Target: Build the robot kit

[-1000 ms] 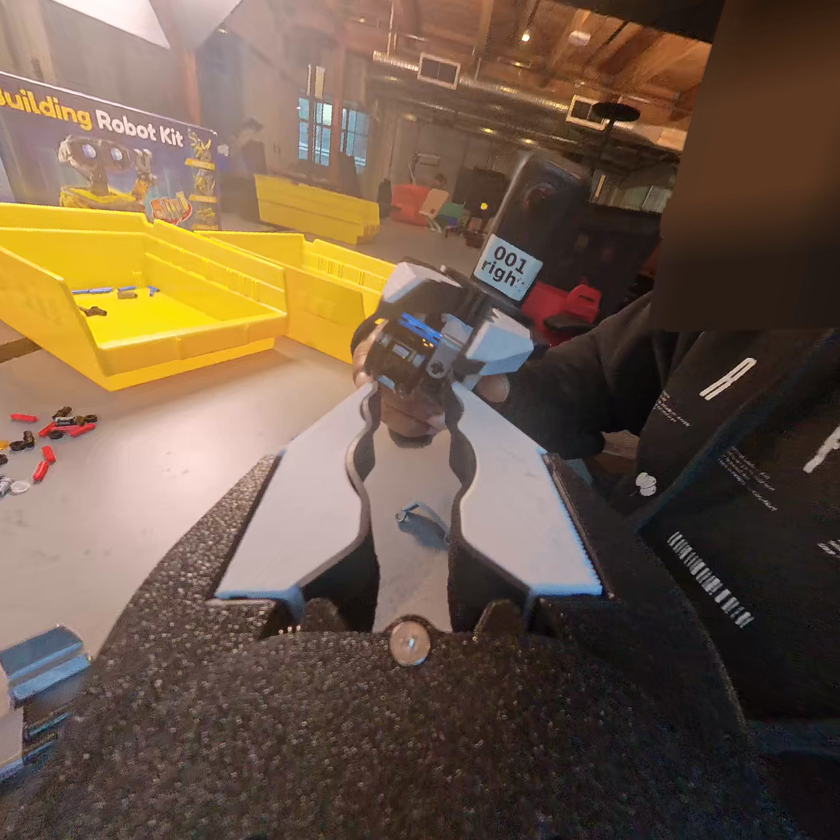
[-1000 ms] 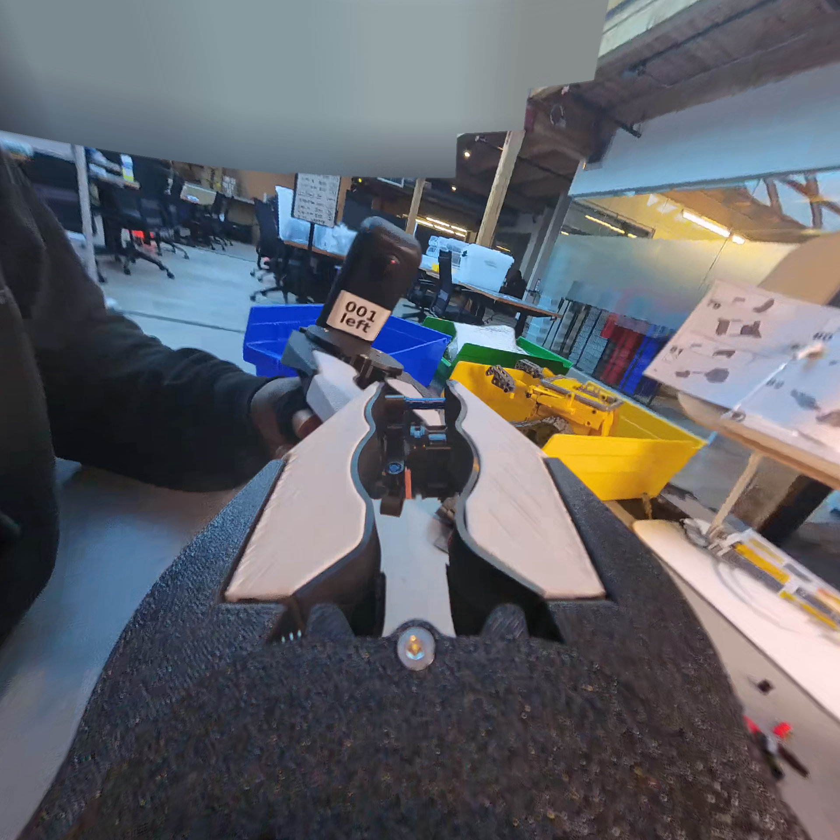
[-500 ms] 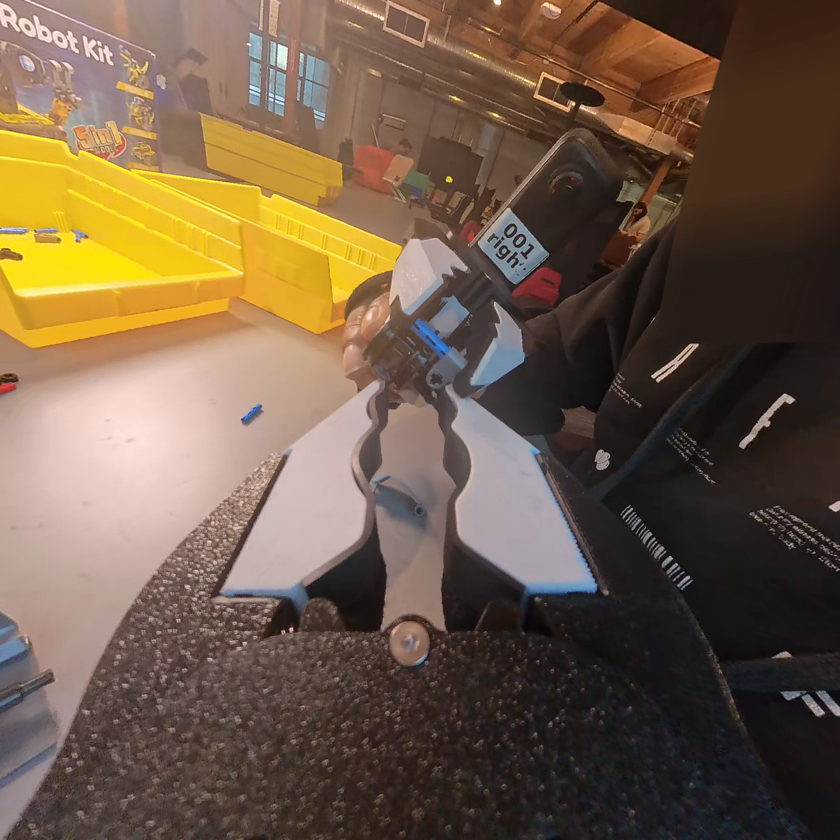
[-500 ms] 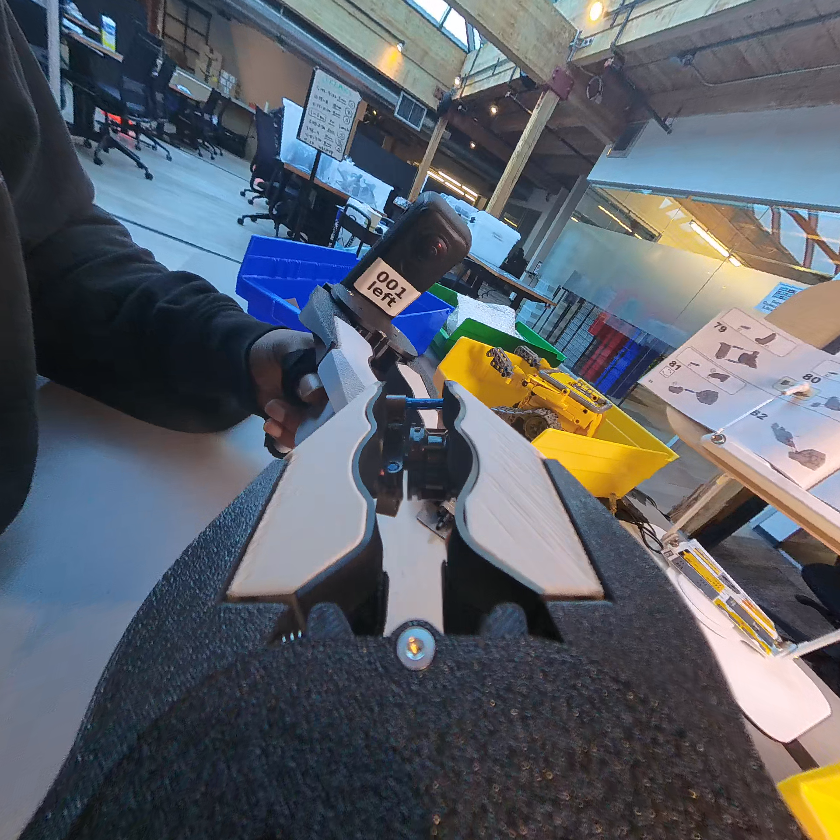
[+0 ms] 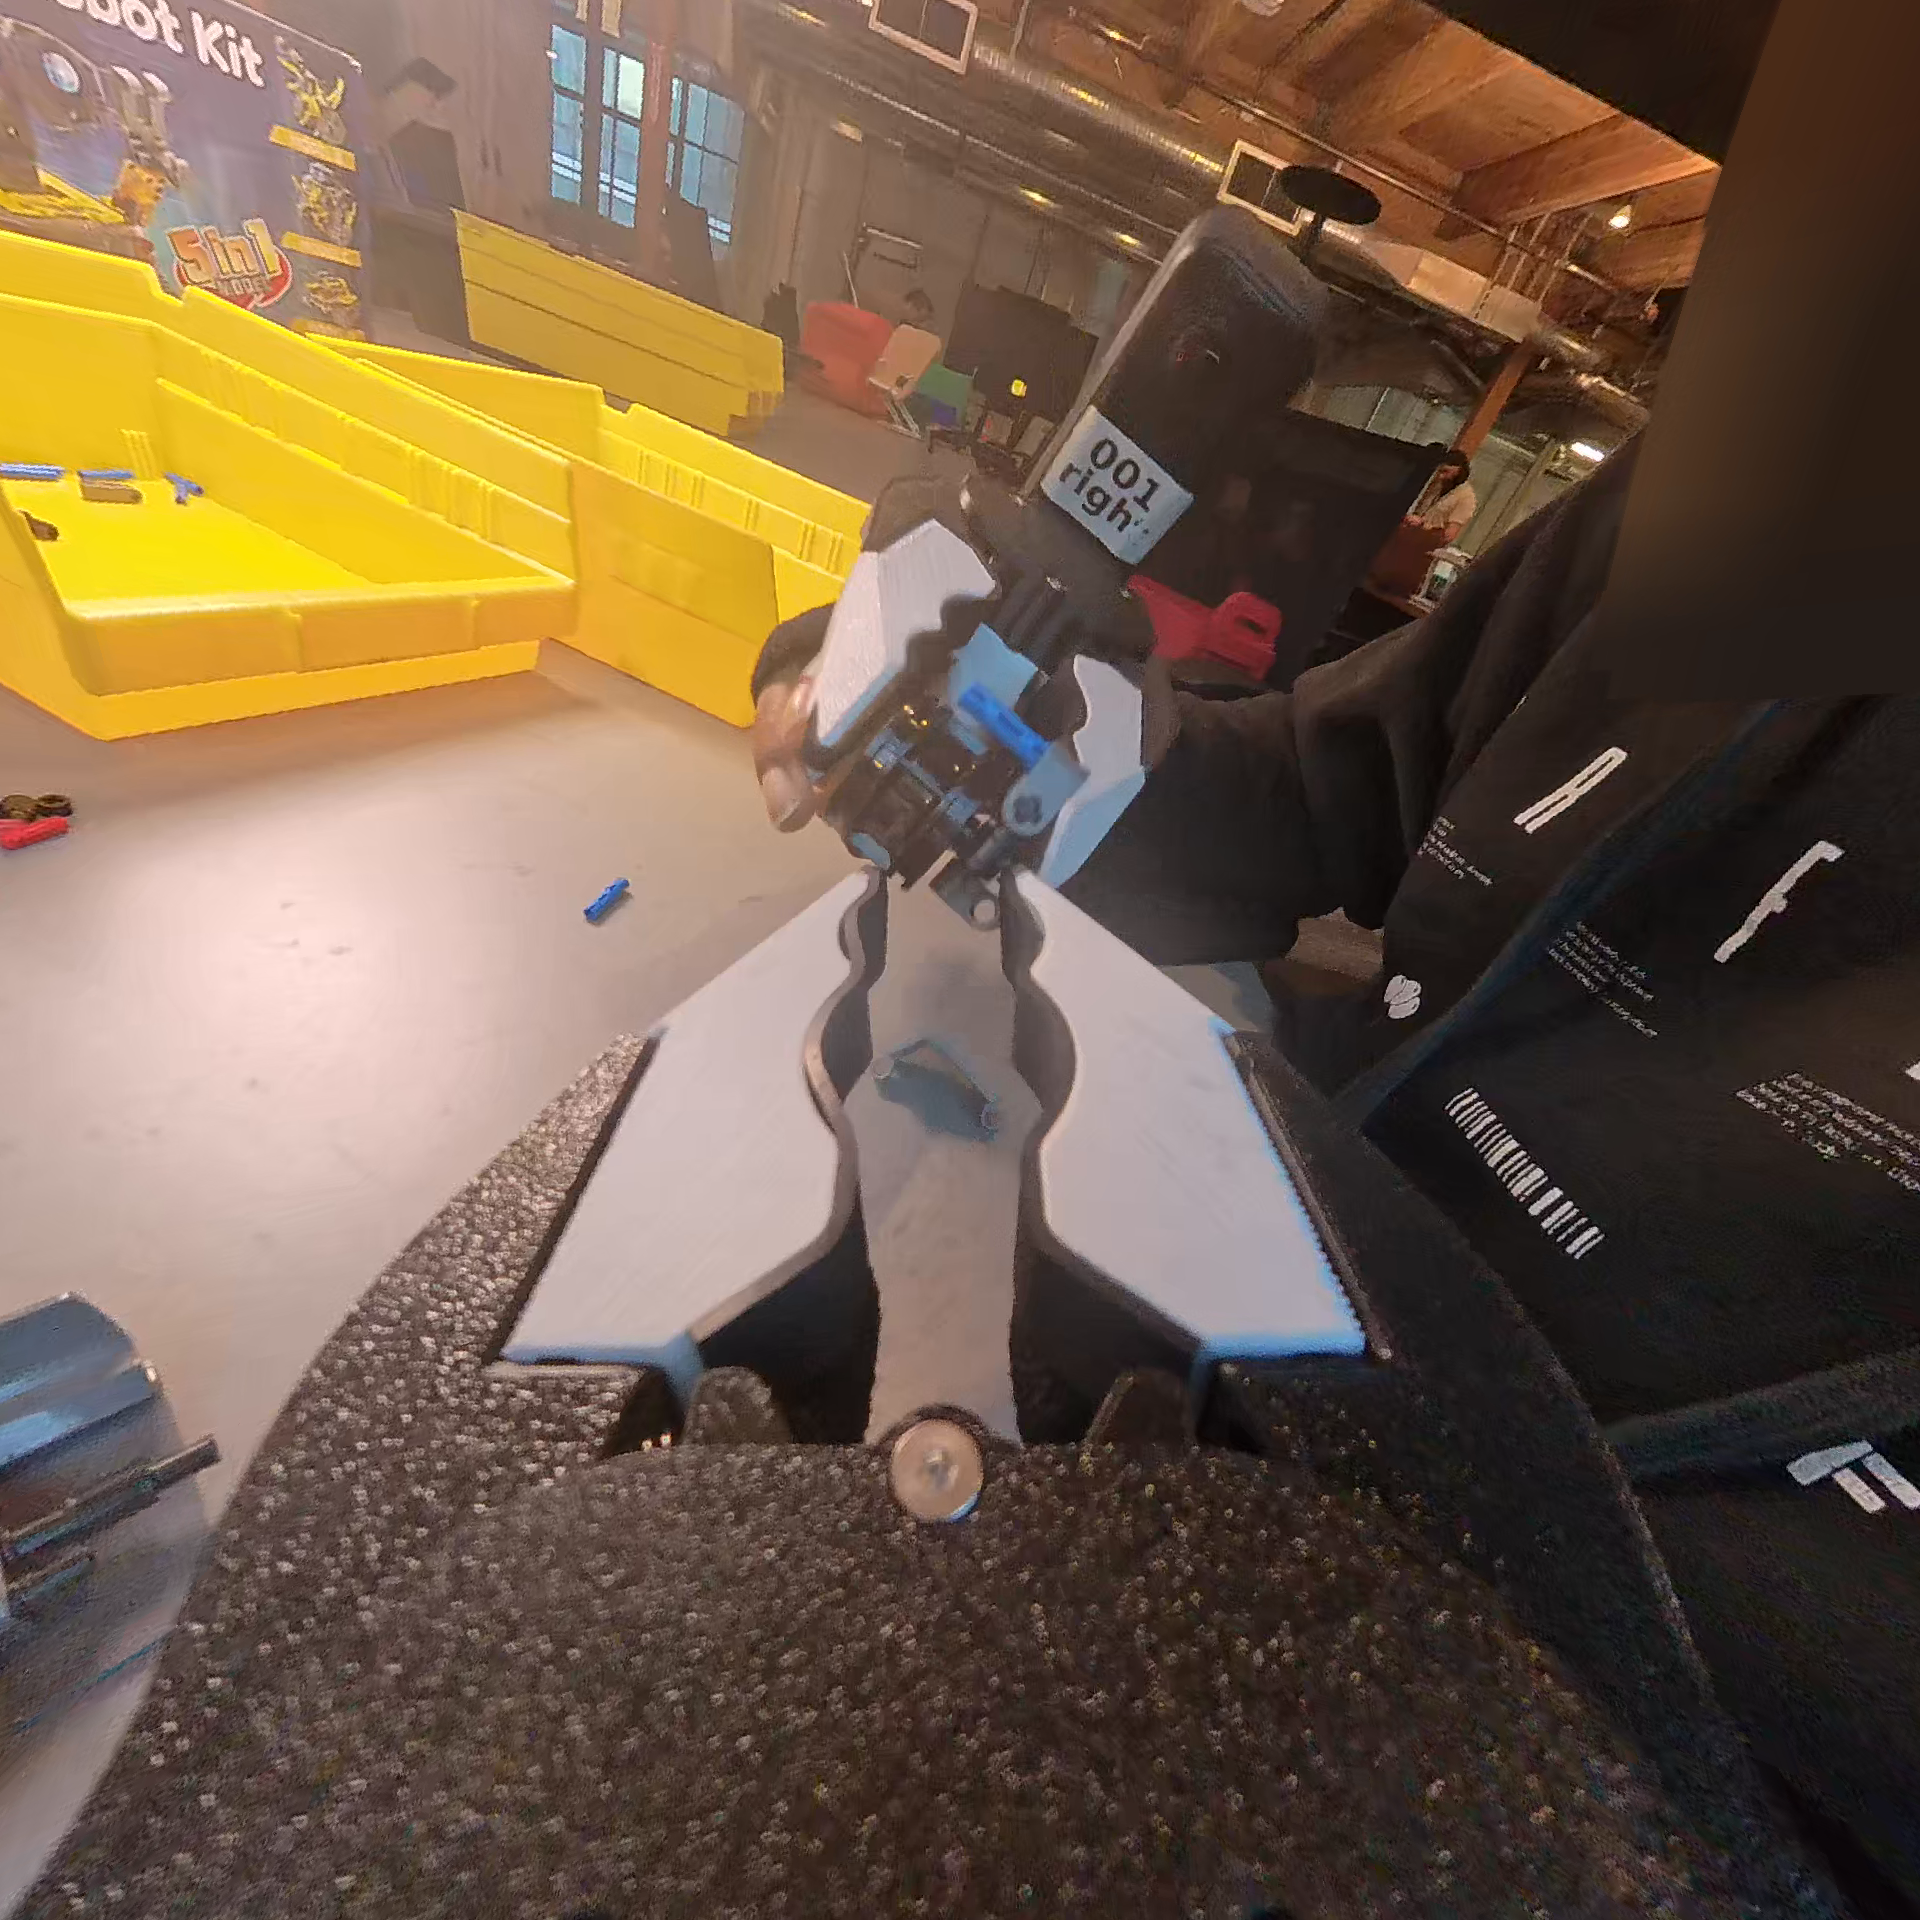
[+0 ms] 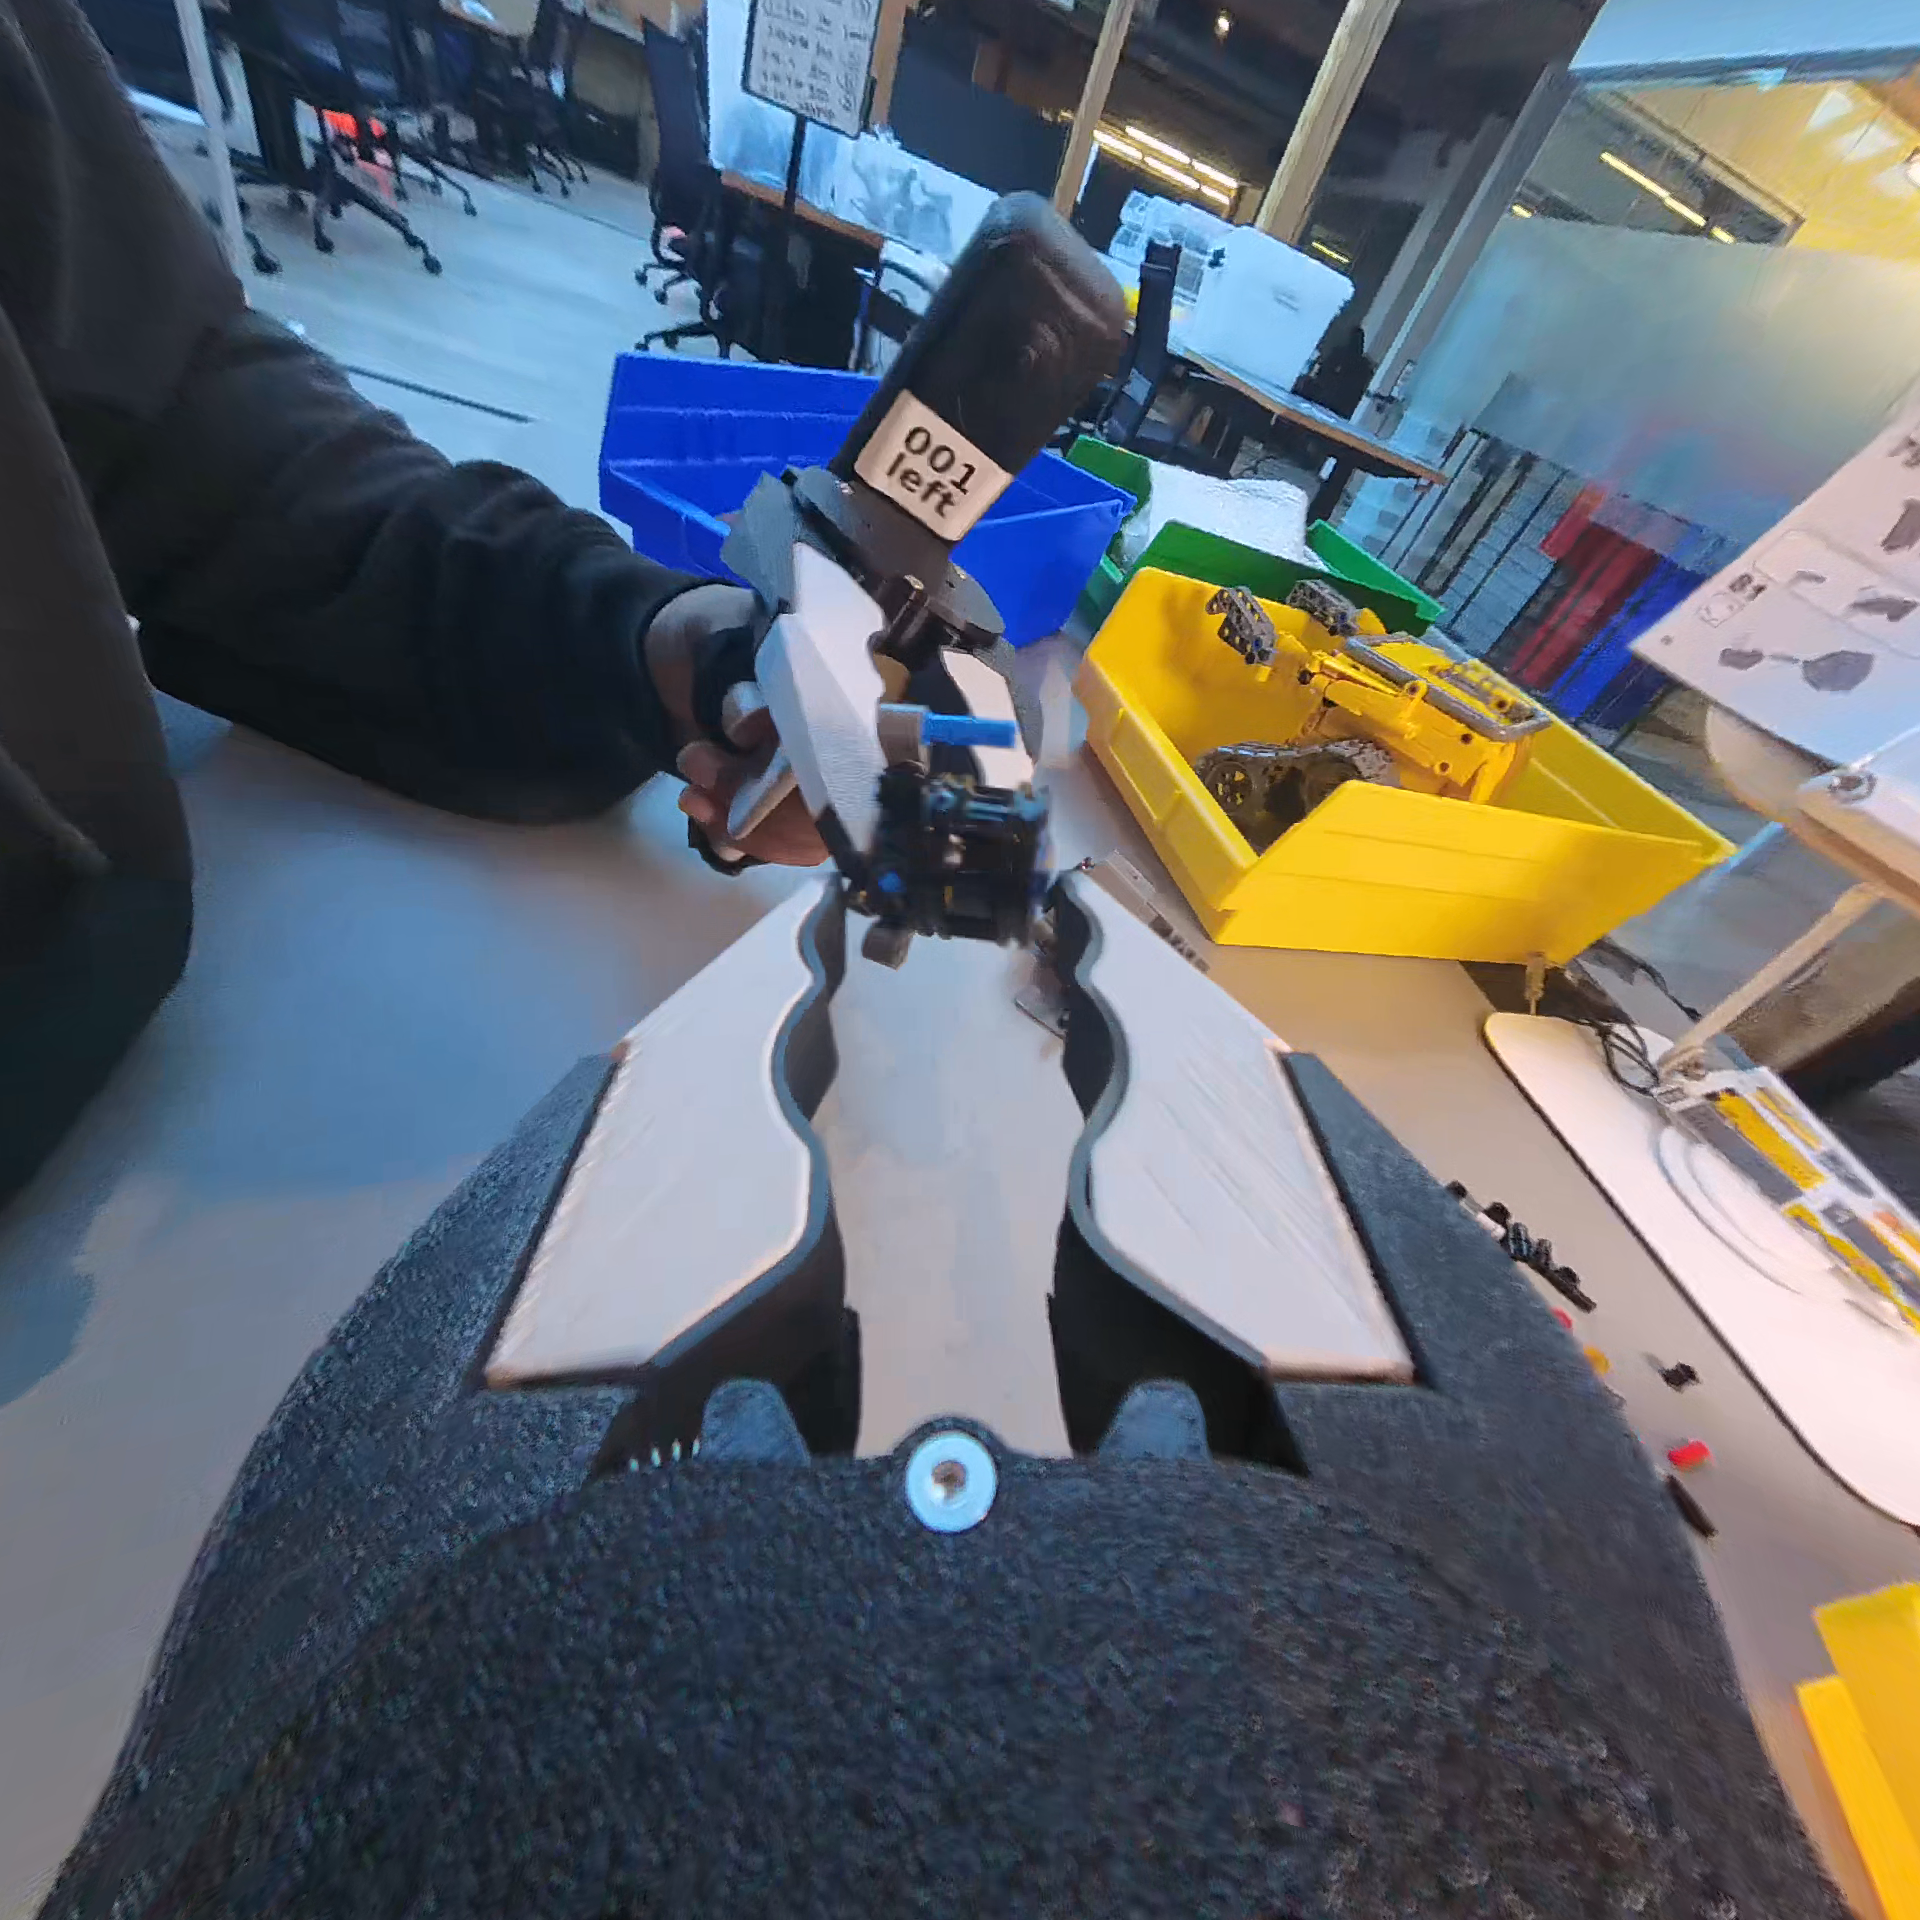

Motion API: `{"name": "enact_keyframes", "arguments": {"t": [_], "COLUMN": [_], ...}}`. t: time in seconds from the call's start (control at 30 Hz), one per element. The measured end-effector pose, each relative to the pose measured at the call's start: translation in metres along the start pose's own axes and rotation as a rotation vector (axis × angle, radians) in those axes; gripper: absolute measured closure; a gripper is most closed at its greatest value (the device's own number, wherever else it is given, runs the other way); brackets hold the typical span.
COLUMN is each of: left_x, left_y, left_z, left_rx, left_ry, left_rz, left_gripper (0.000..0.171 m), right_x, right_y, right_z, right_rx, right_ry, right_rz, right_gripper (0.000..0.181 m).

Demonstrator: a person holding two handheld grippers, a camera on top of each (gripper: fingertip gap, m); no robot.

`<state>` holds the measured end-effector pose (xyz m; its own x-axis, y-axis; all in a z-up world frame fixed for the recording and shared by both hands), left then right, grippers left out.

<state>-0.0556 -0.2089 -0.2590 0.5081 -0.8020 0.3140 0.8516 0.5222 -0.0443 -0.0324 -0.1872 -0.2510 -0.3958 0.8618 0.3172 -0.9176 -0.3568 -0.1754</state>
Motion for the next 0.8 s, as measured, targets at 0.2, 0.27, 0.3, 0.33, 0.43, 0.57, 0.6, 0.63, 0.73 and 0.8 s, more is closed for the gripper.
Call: {"name": "enact_keyframes", "arguments": {"t": [0.2, 0.27, 0.3, 0.33, 0.43, 0.57, 0.6, 0.63, 0.73, 0.8], "left_x": [-0.008, -0.015, -0.019, -0.025, -0.039, -0.049, -0.05, -0.05, -0.054, -0.054], "left_y": [-0.003, -0.009, -0.012, -0.015, -0.016, -0.005, -0.001, 0.002, 0.007, 0.009], "left_z": [0.003, 0.008, 0.011, 0.012, 0.005, -0.023, -0.033, -0.041, -0.059, -0.065], "left_rx": [0.027, 0.046, 0.057, 0.055, -0.017, -0.193, -0.249, -0.301, -0.41, -0.453], "left_ry": [-0.048, -0.047, -0.04, -0.027, 0.034, 0.028, 0.017, 0.006, 0.002, -0.005], "left_rz": [0.037, 0.096, 0.134, 0.185, 0.343, 0.416, 0.417, 0.413, 0.431, 0.425], "left_gripper": [0.149, 0.144, 0.144, 0.144, 0.143, 0.147, 0.147, 0.147, 0.152, 0.158], "right_x": [0.014, 0.024, 0.03, 0.034, 0.031, 0.013, 0.009, 0.007, 0.0, -0.003], "right_y": [-0.003, -0.002, -0.001, -0.001, 0.003, 0.006, 0.006, 0.008, 0.01, 0.009], "right_z": [-0.004, -0.016, -0.028, -0.041, -0.073, -0.097, -0.099, -0.098, -0.099, -0.104], "right_rx": [-0.007, -0.098, -0.178, -0.252, -0.434, -0.586, -0.609, -0.606, -0.633, -0.658], "right_ry": [0.06, 0.079, 0.104, 0.131, 0.246, 0.351, 0.373, 0.383, 0.39, 0.374], "right_rz": [-0.063, -0.127, -0.157, -0.185, -0.189, -0.112, -0.095, -0.092, -0.062, -0.052], "right_gripper": [0.148, 0.148, 0.148, 0.148, 0.148, 0.148, 0.148, 0.148, 0.148, 0.148]}}
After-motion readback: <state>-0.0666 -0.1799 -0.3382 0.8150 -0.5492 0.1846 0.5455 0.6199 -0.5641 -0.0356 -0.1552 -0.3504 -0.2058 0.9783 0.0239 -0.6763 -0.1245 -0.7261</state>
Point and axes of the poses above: each gripper's, where its closed fingertips meet, y out along the fingers, z out of its top, x = y × z across the jaws, the point moved 2 cm from there along -y, back along the fingers, and after that the axes turned 1 degree about -x, right-handed, at the moved point
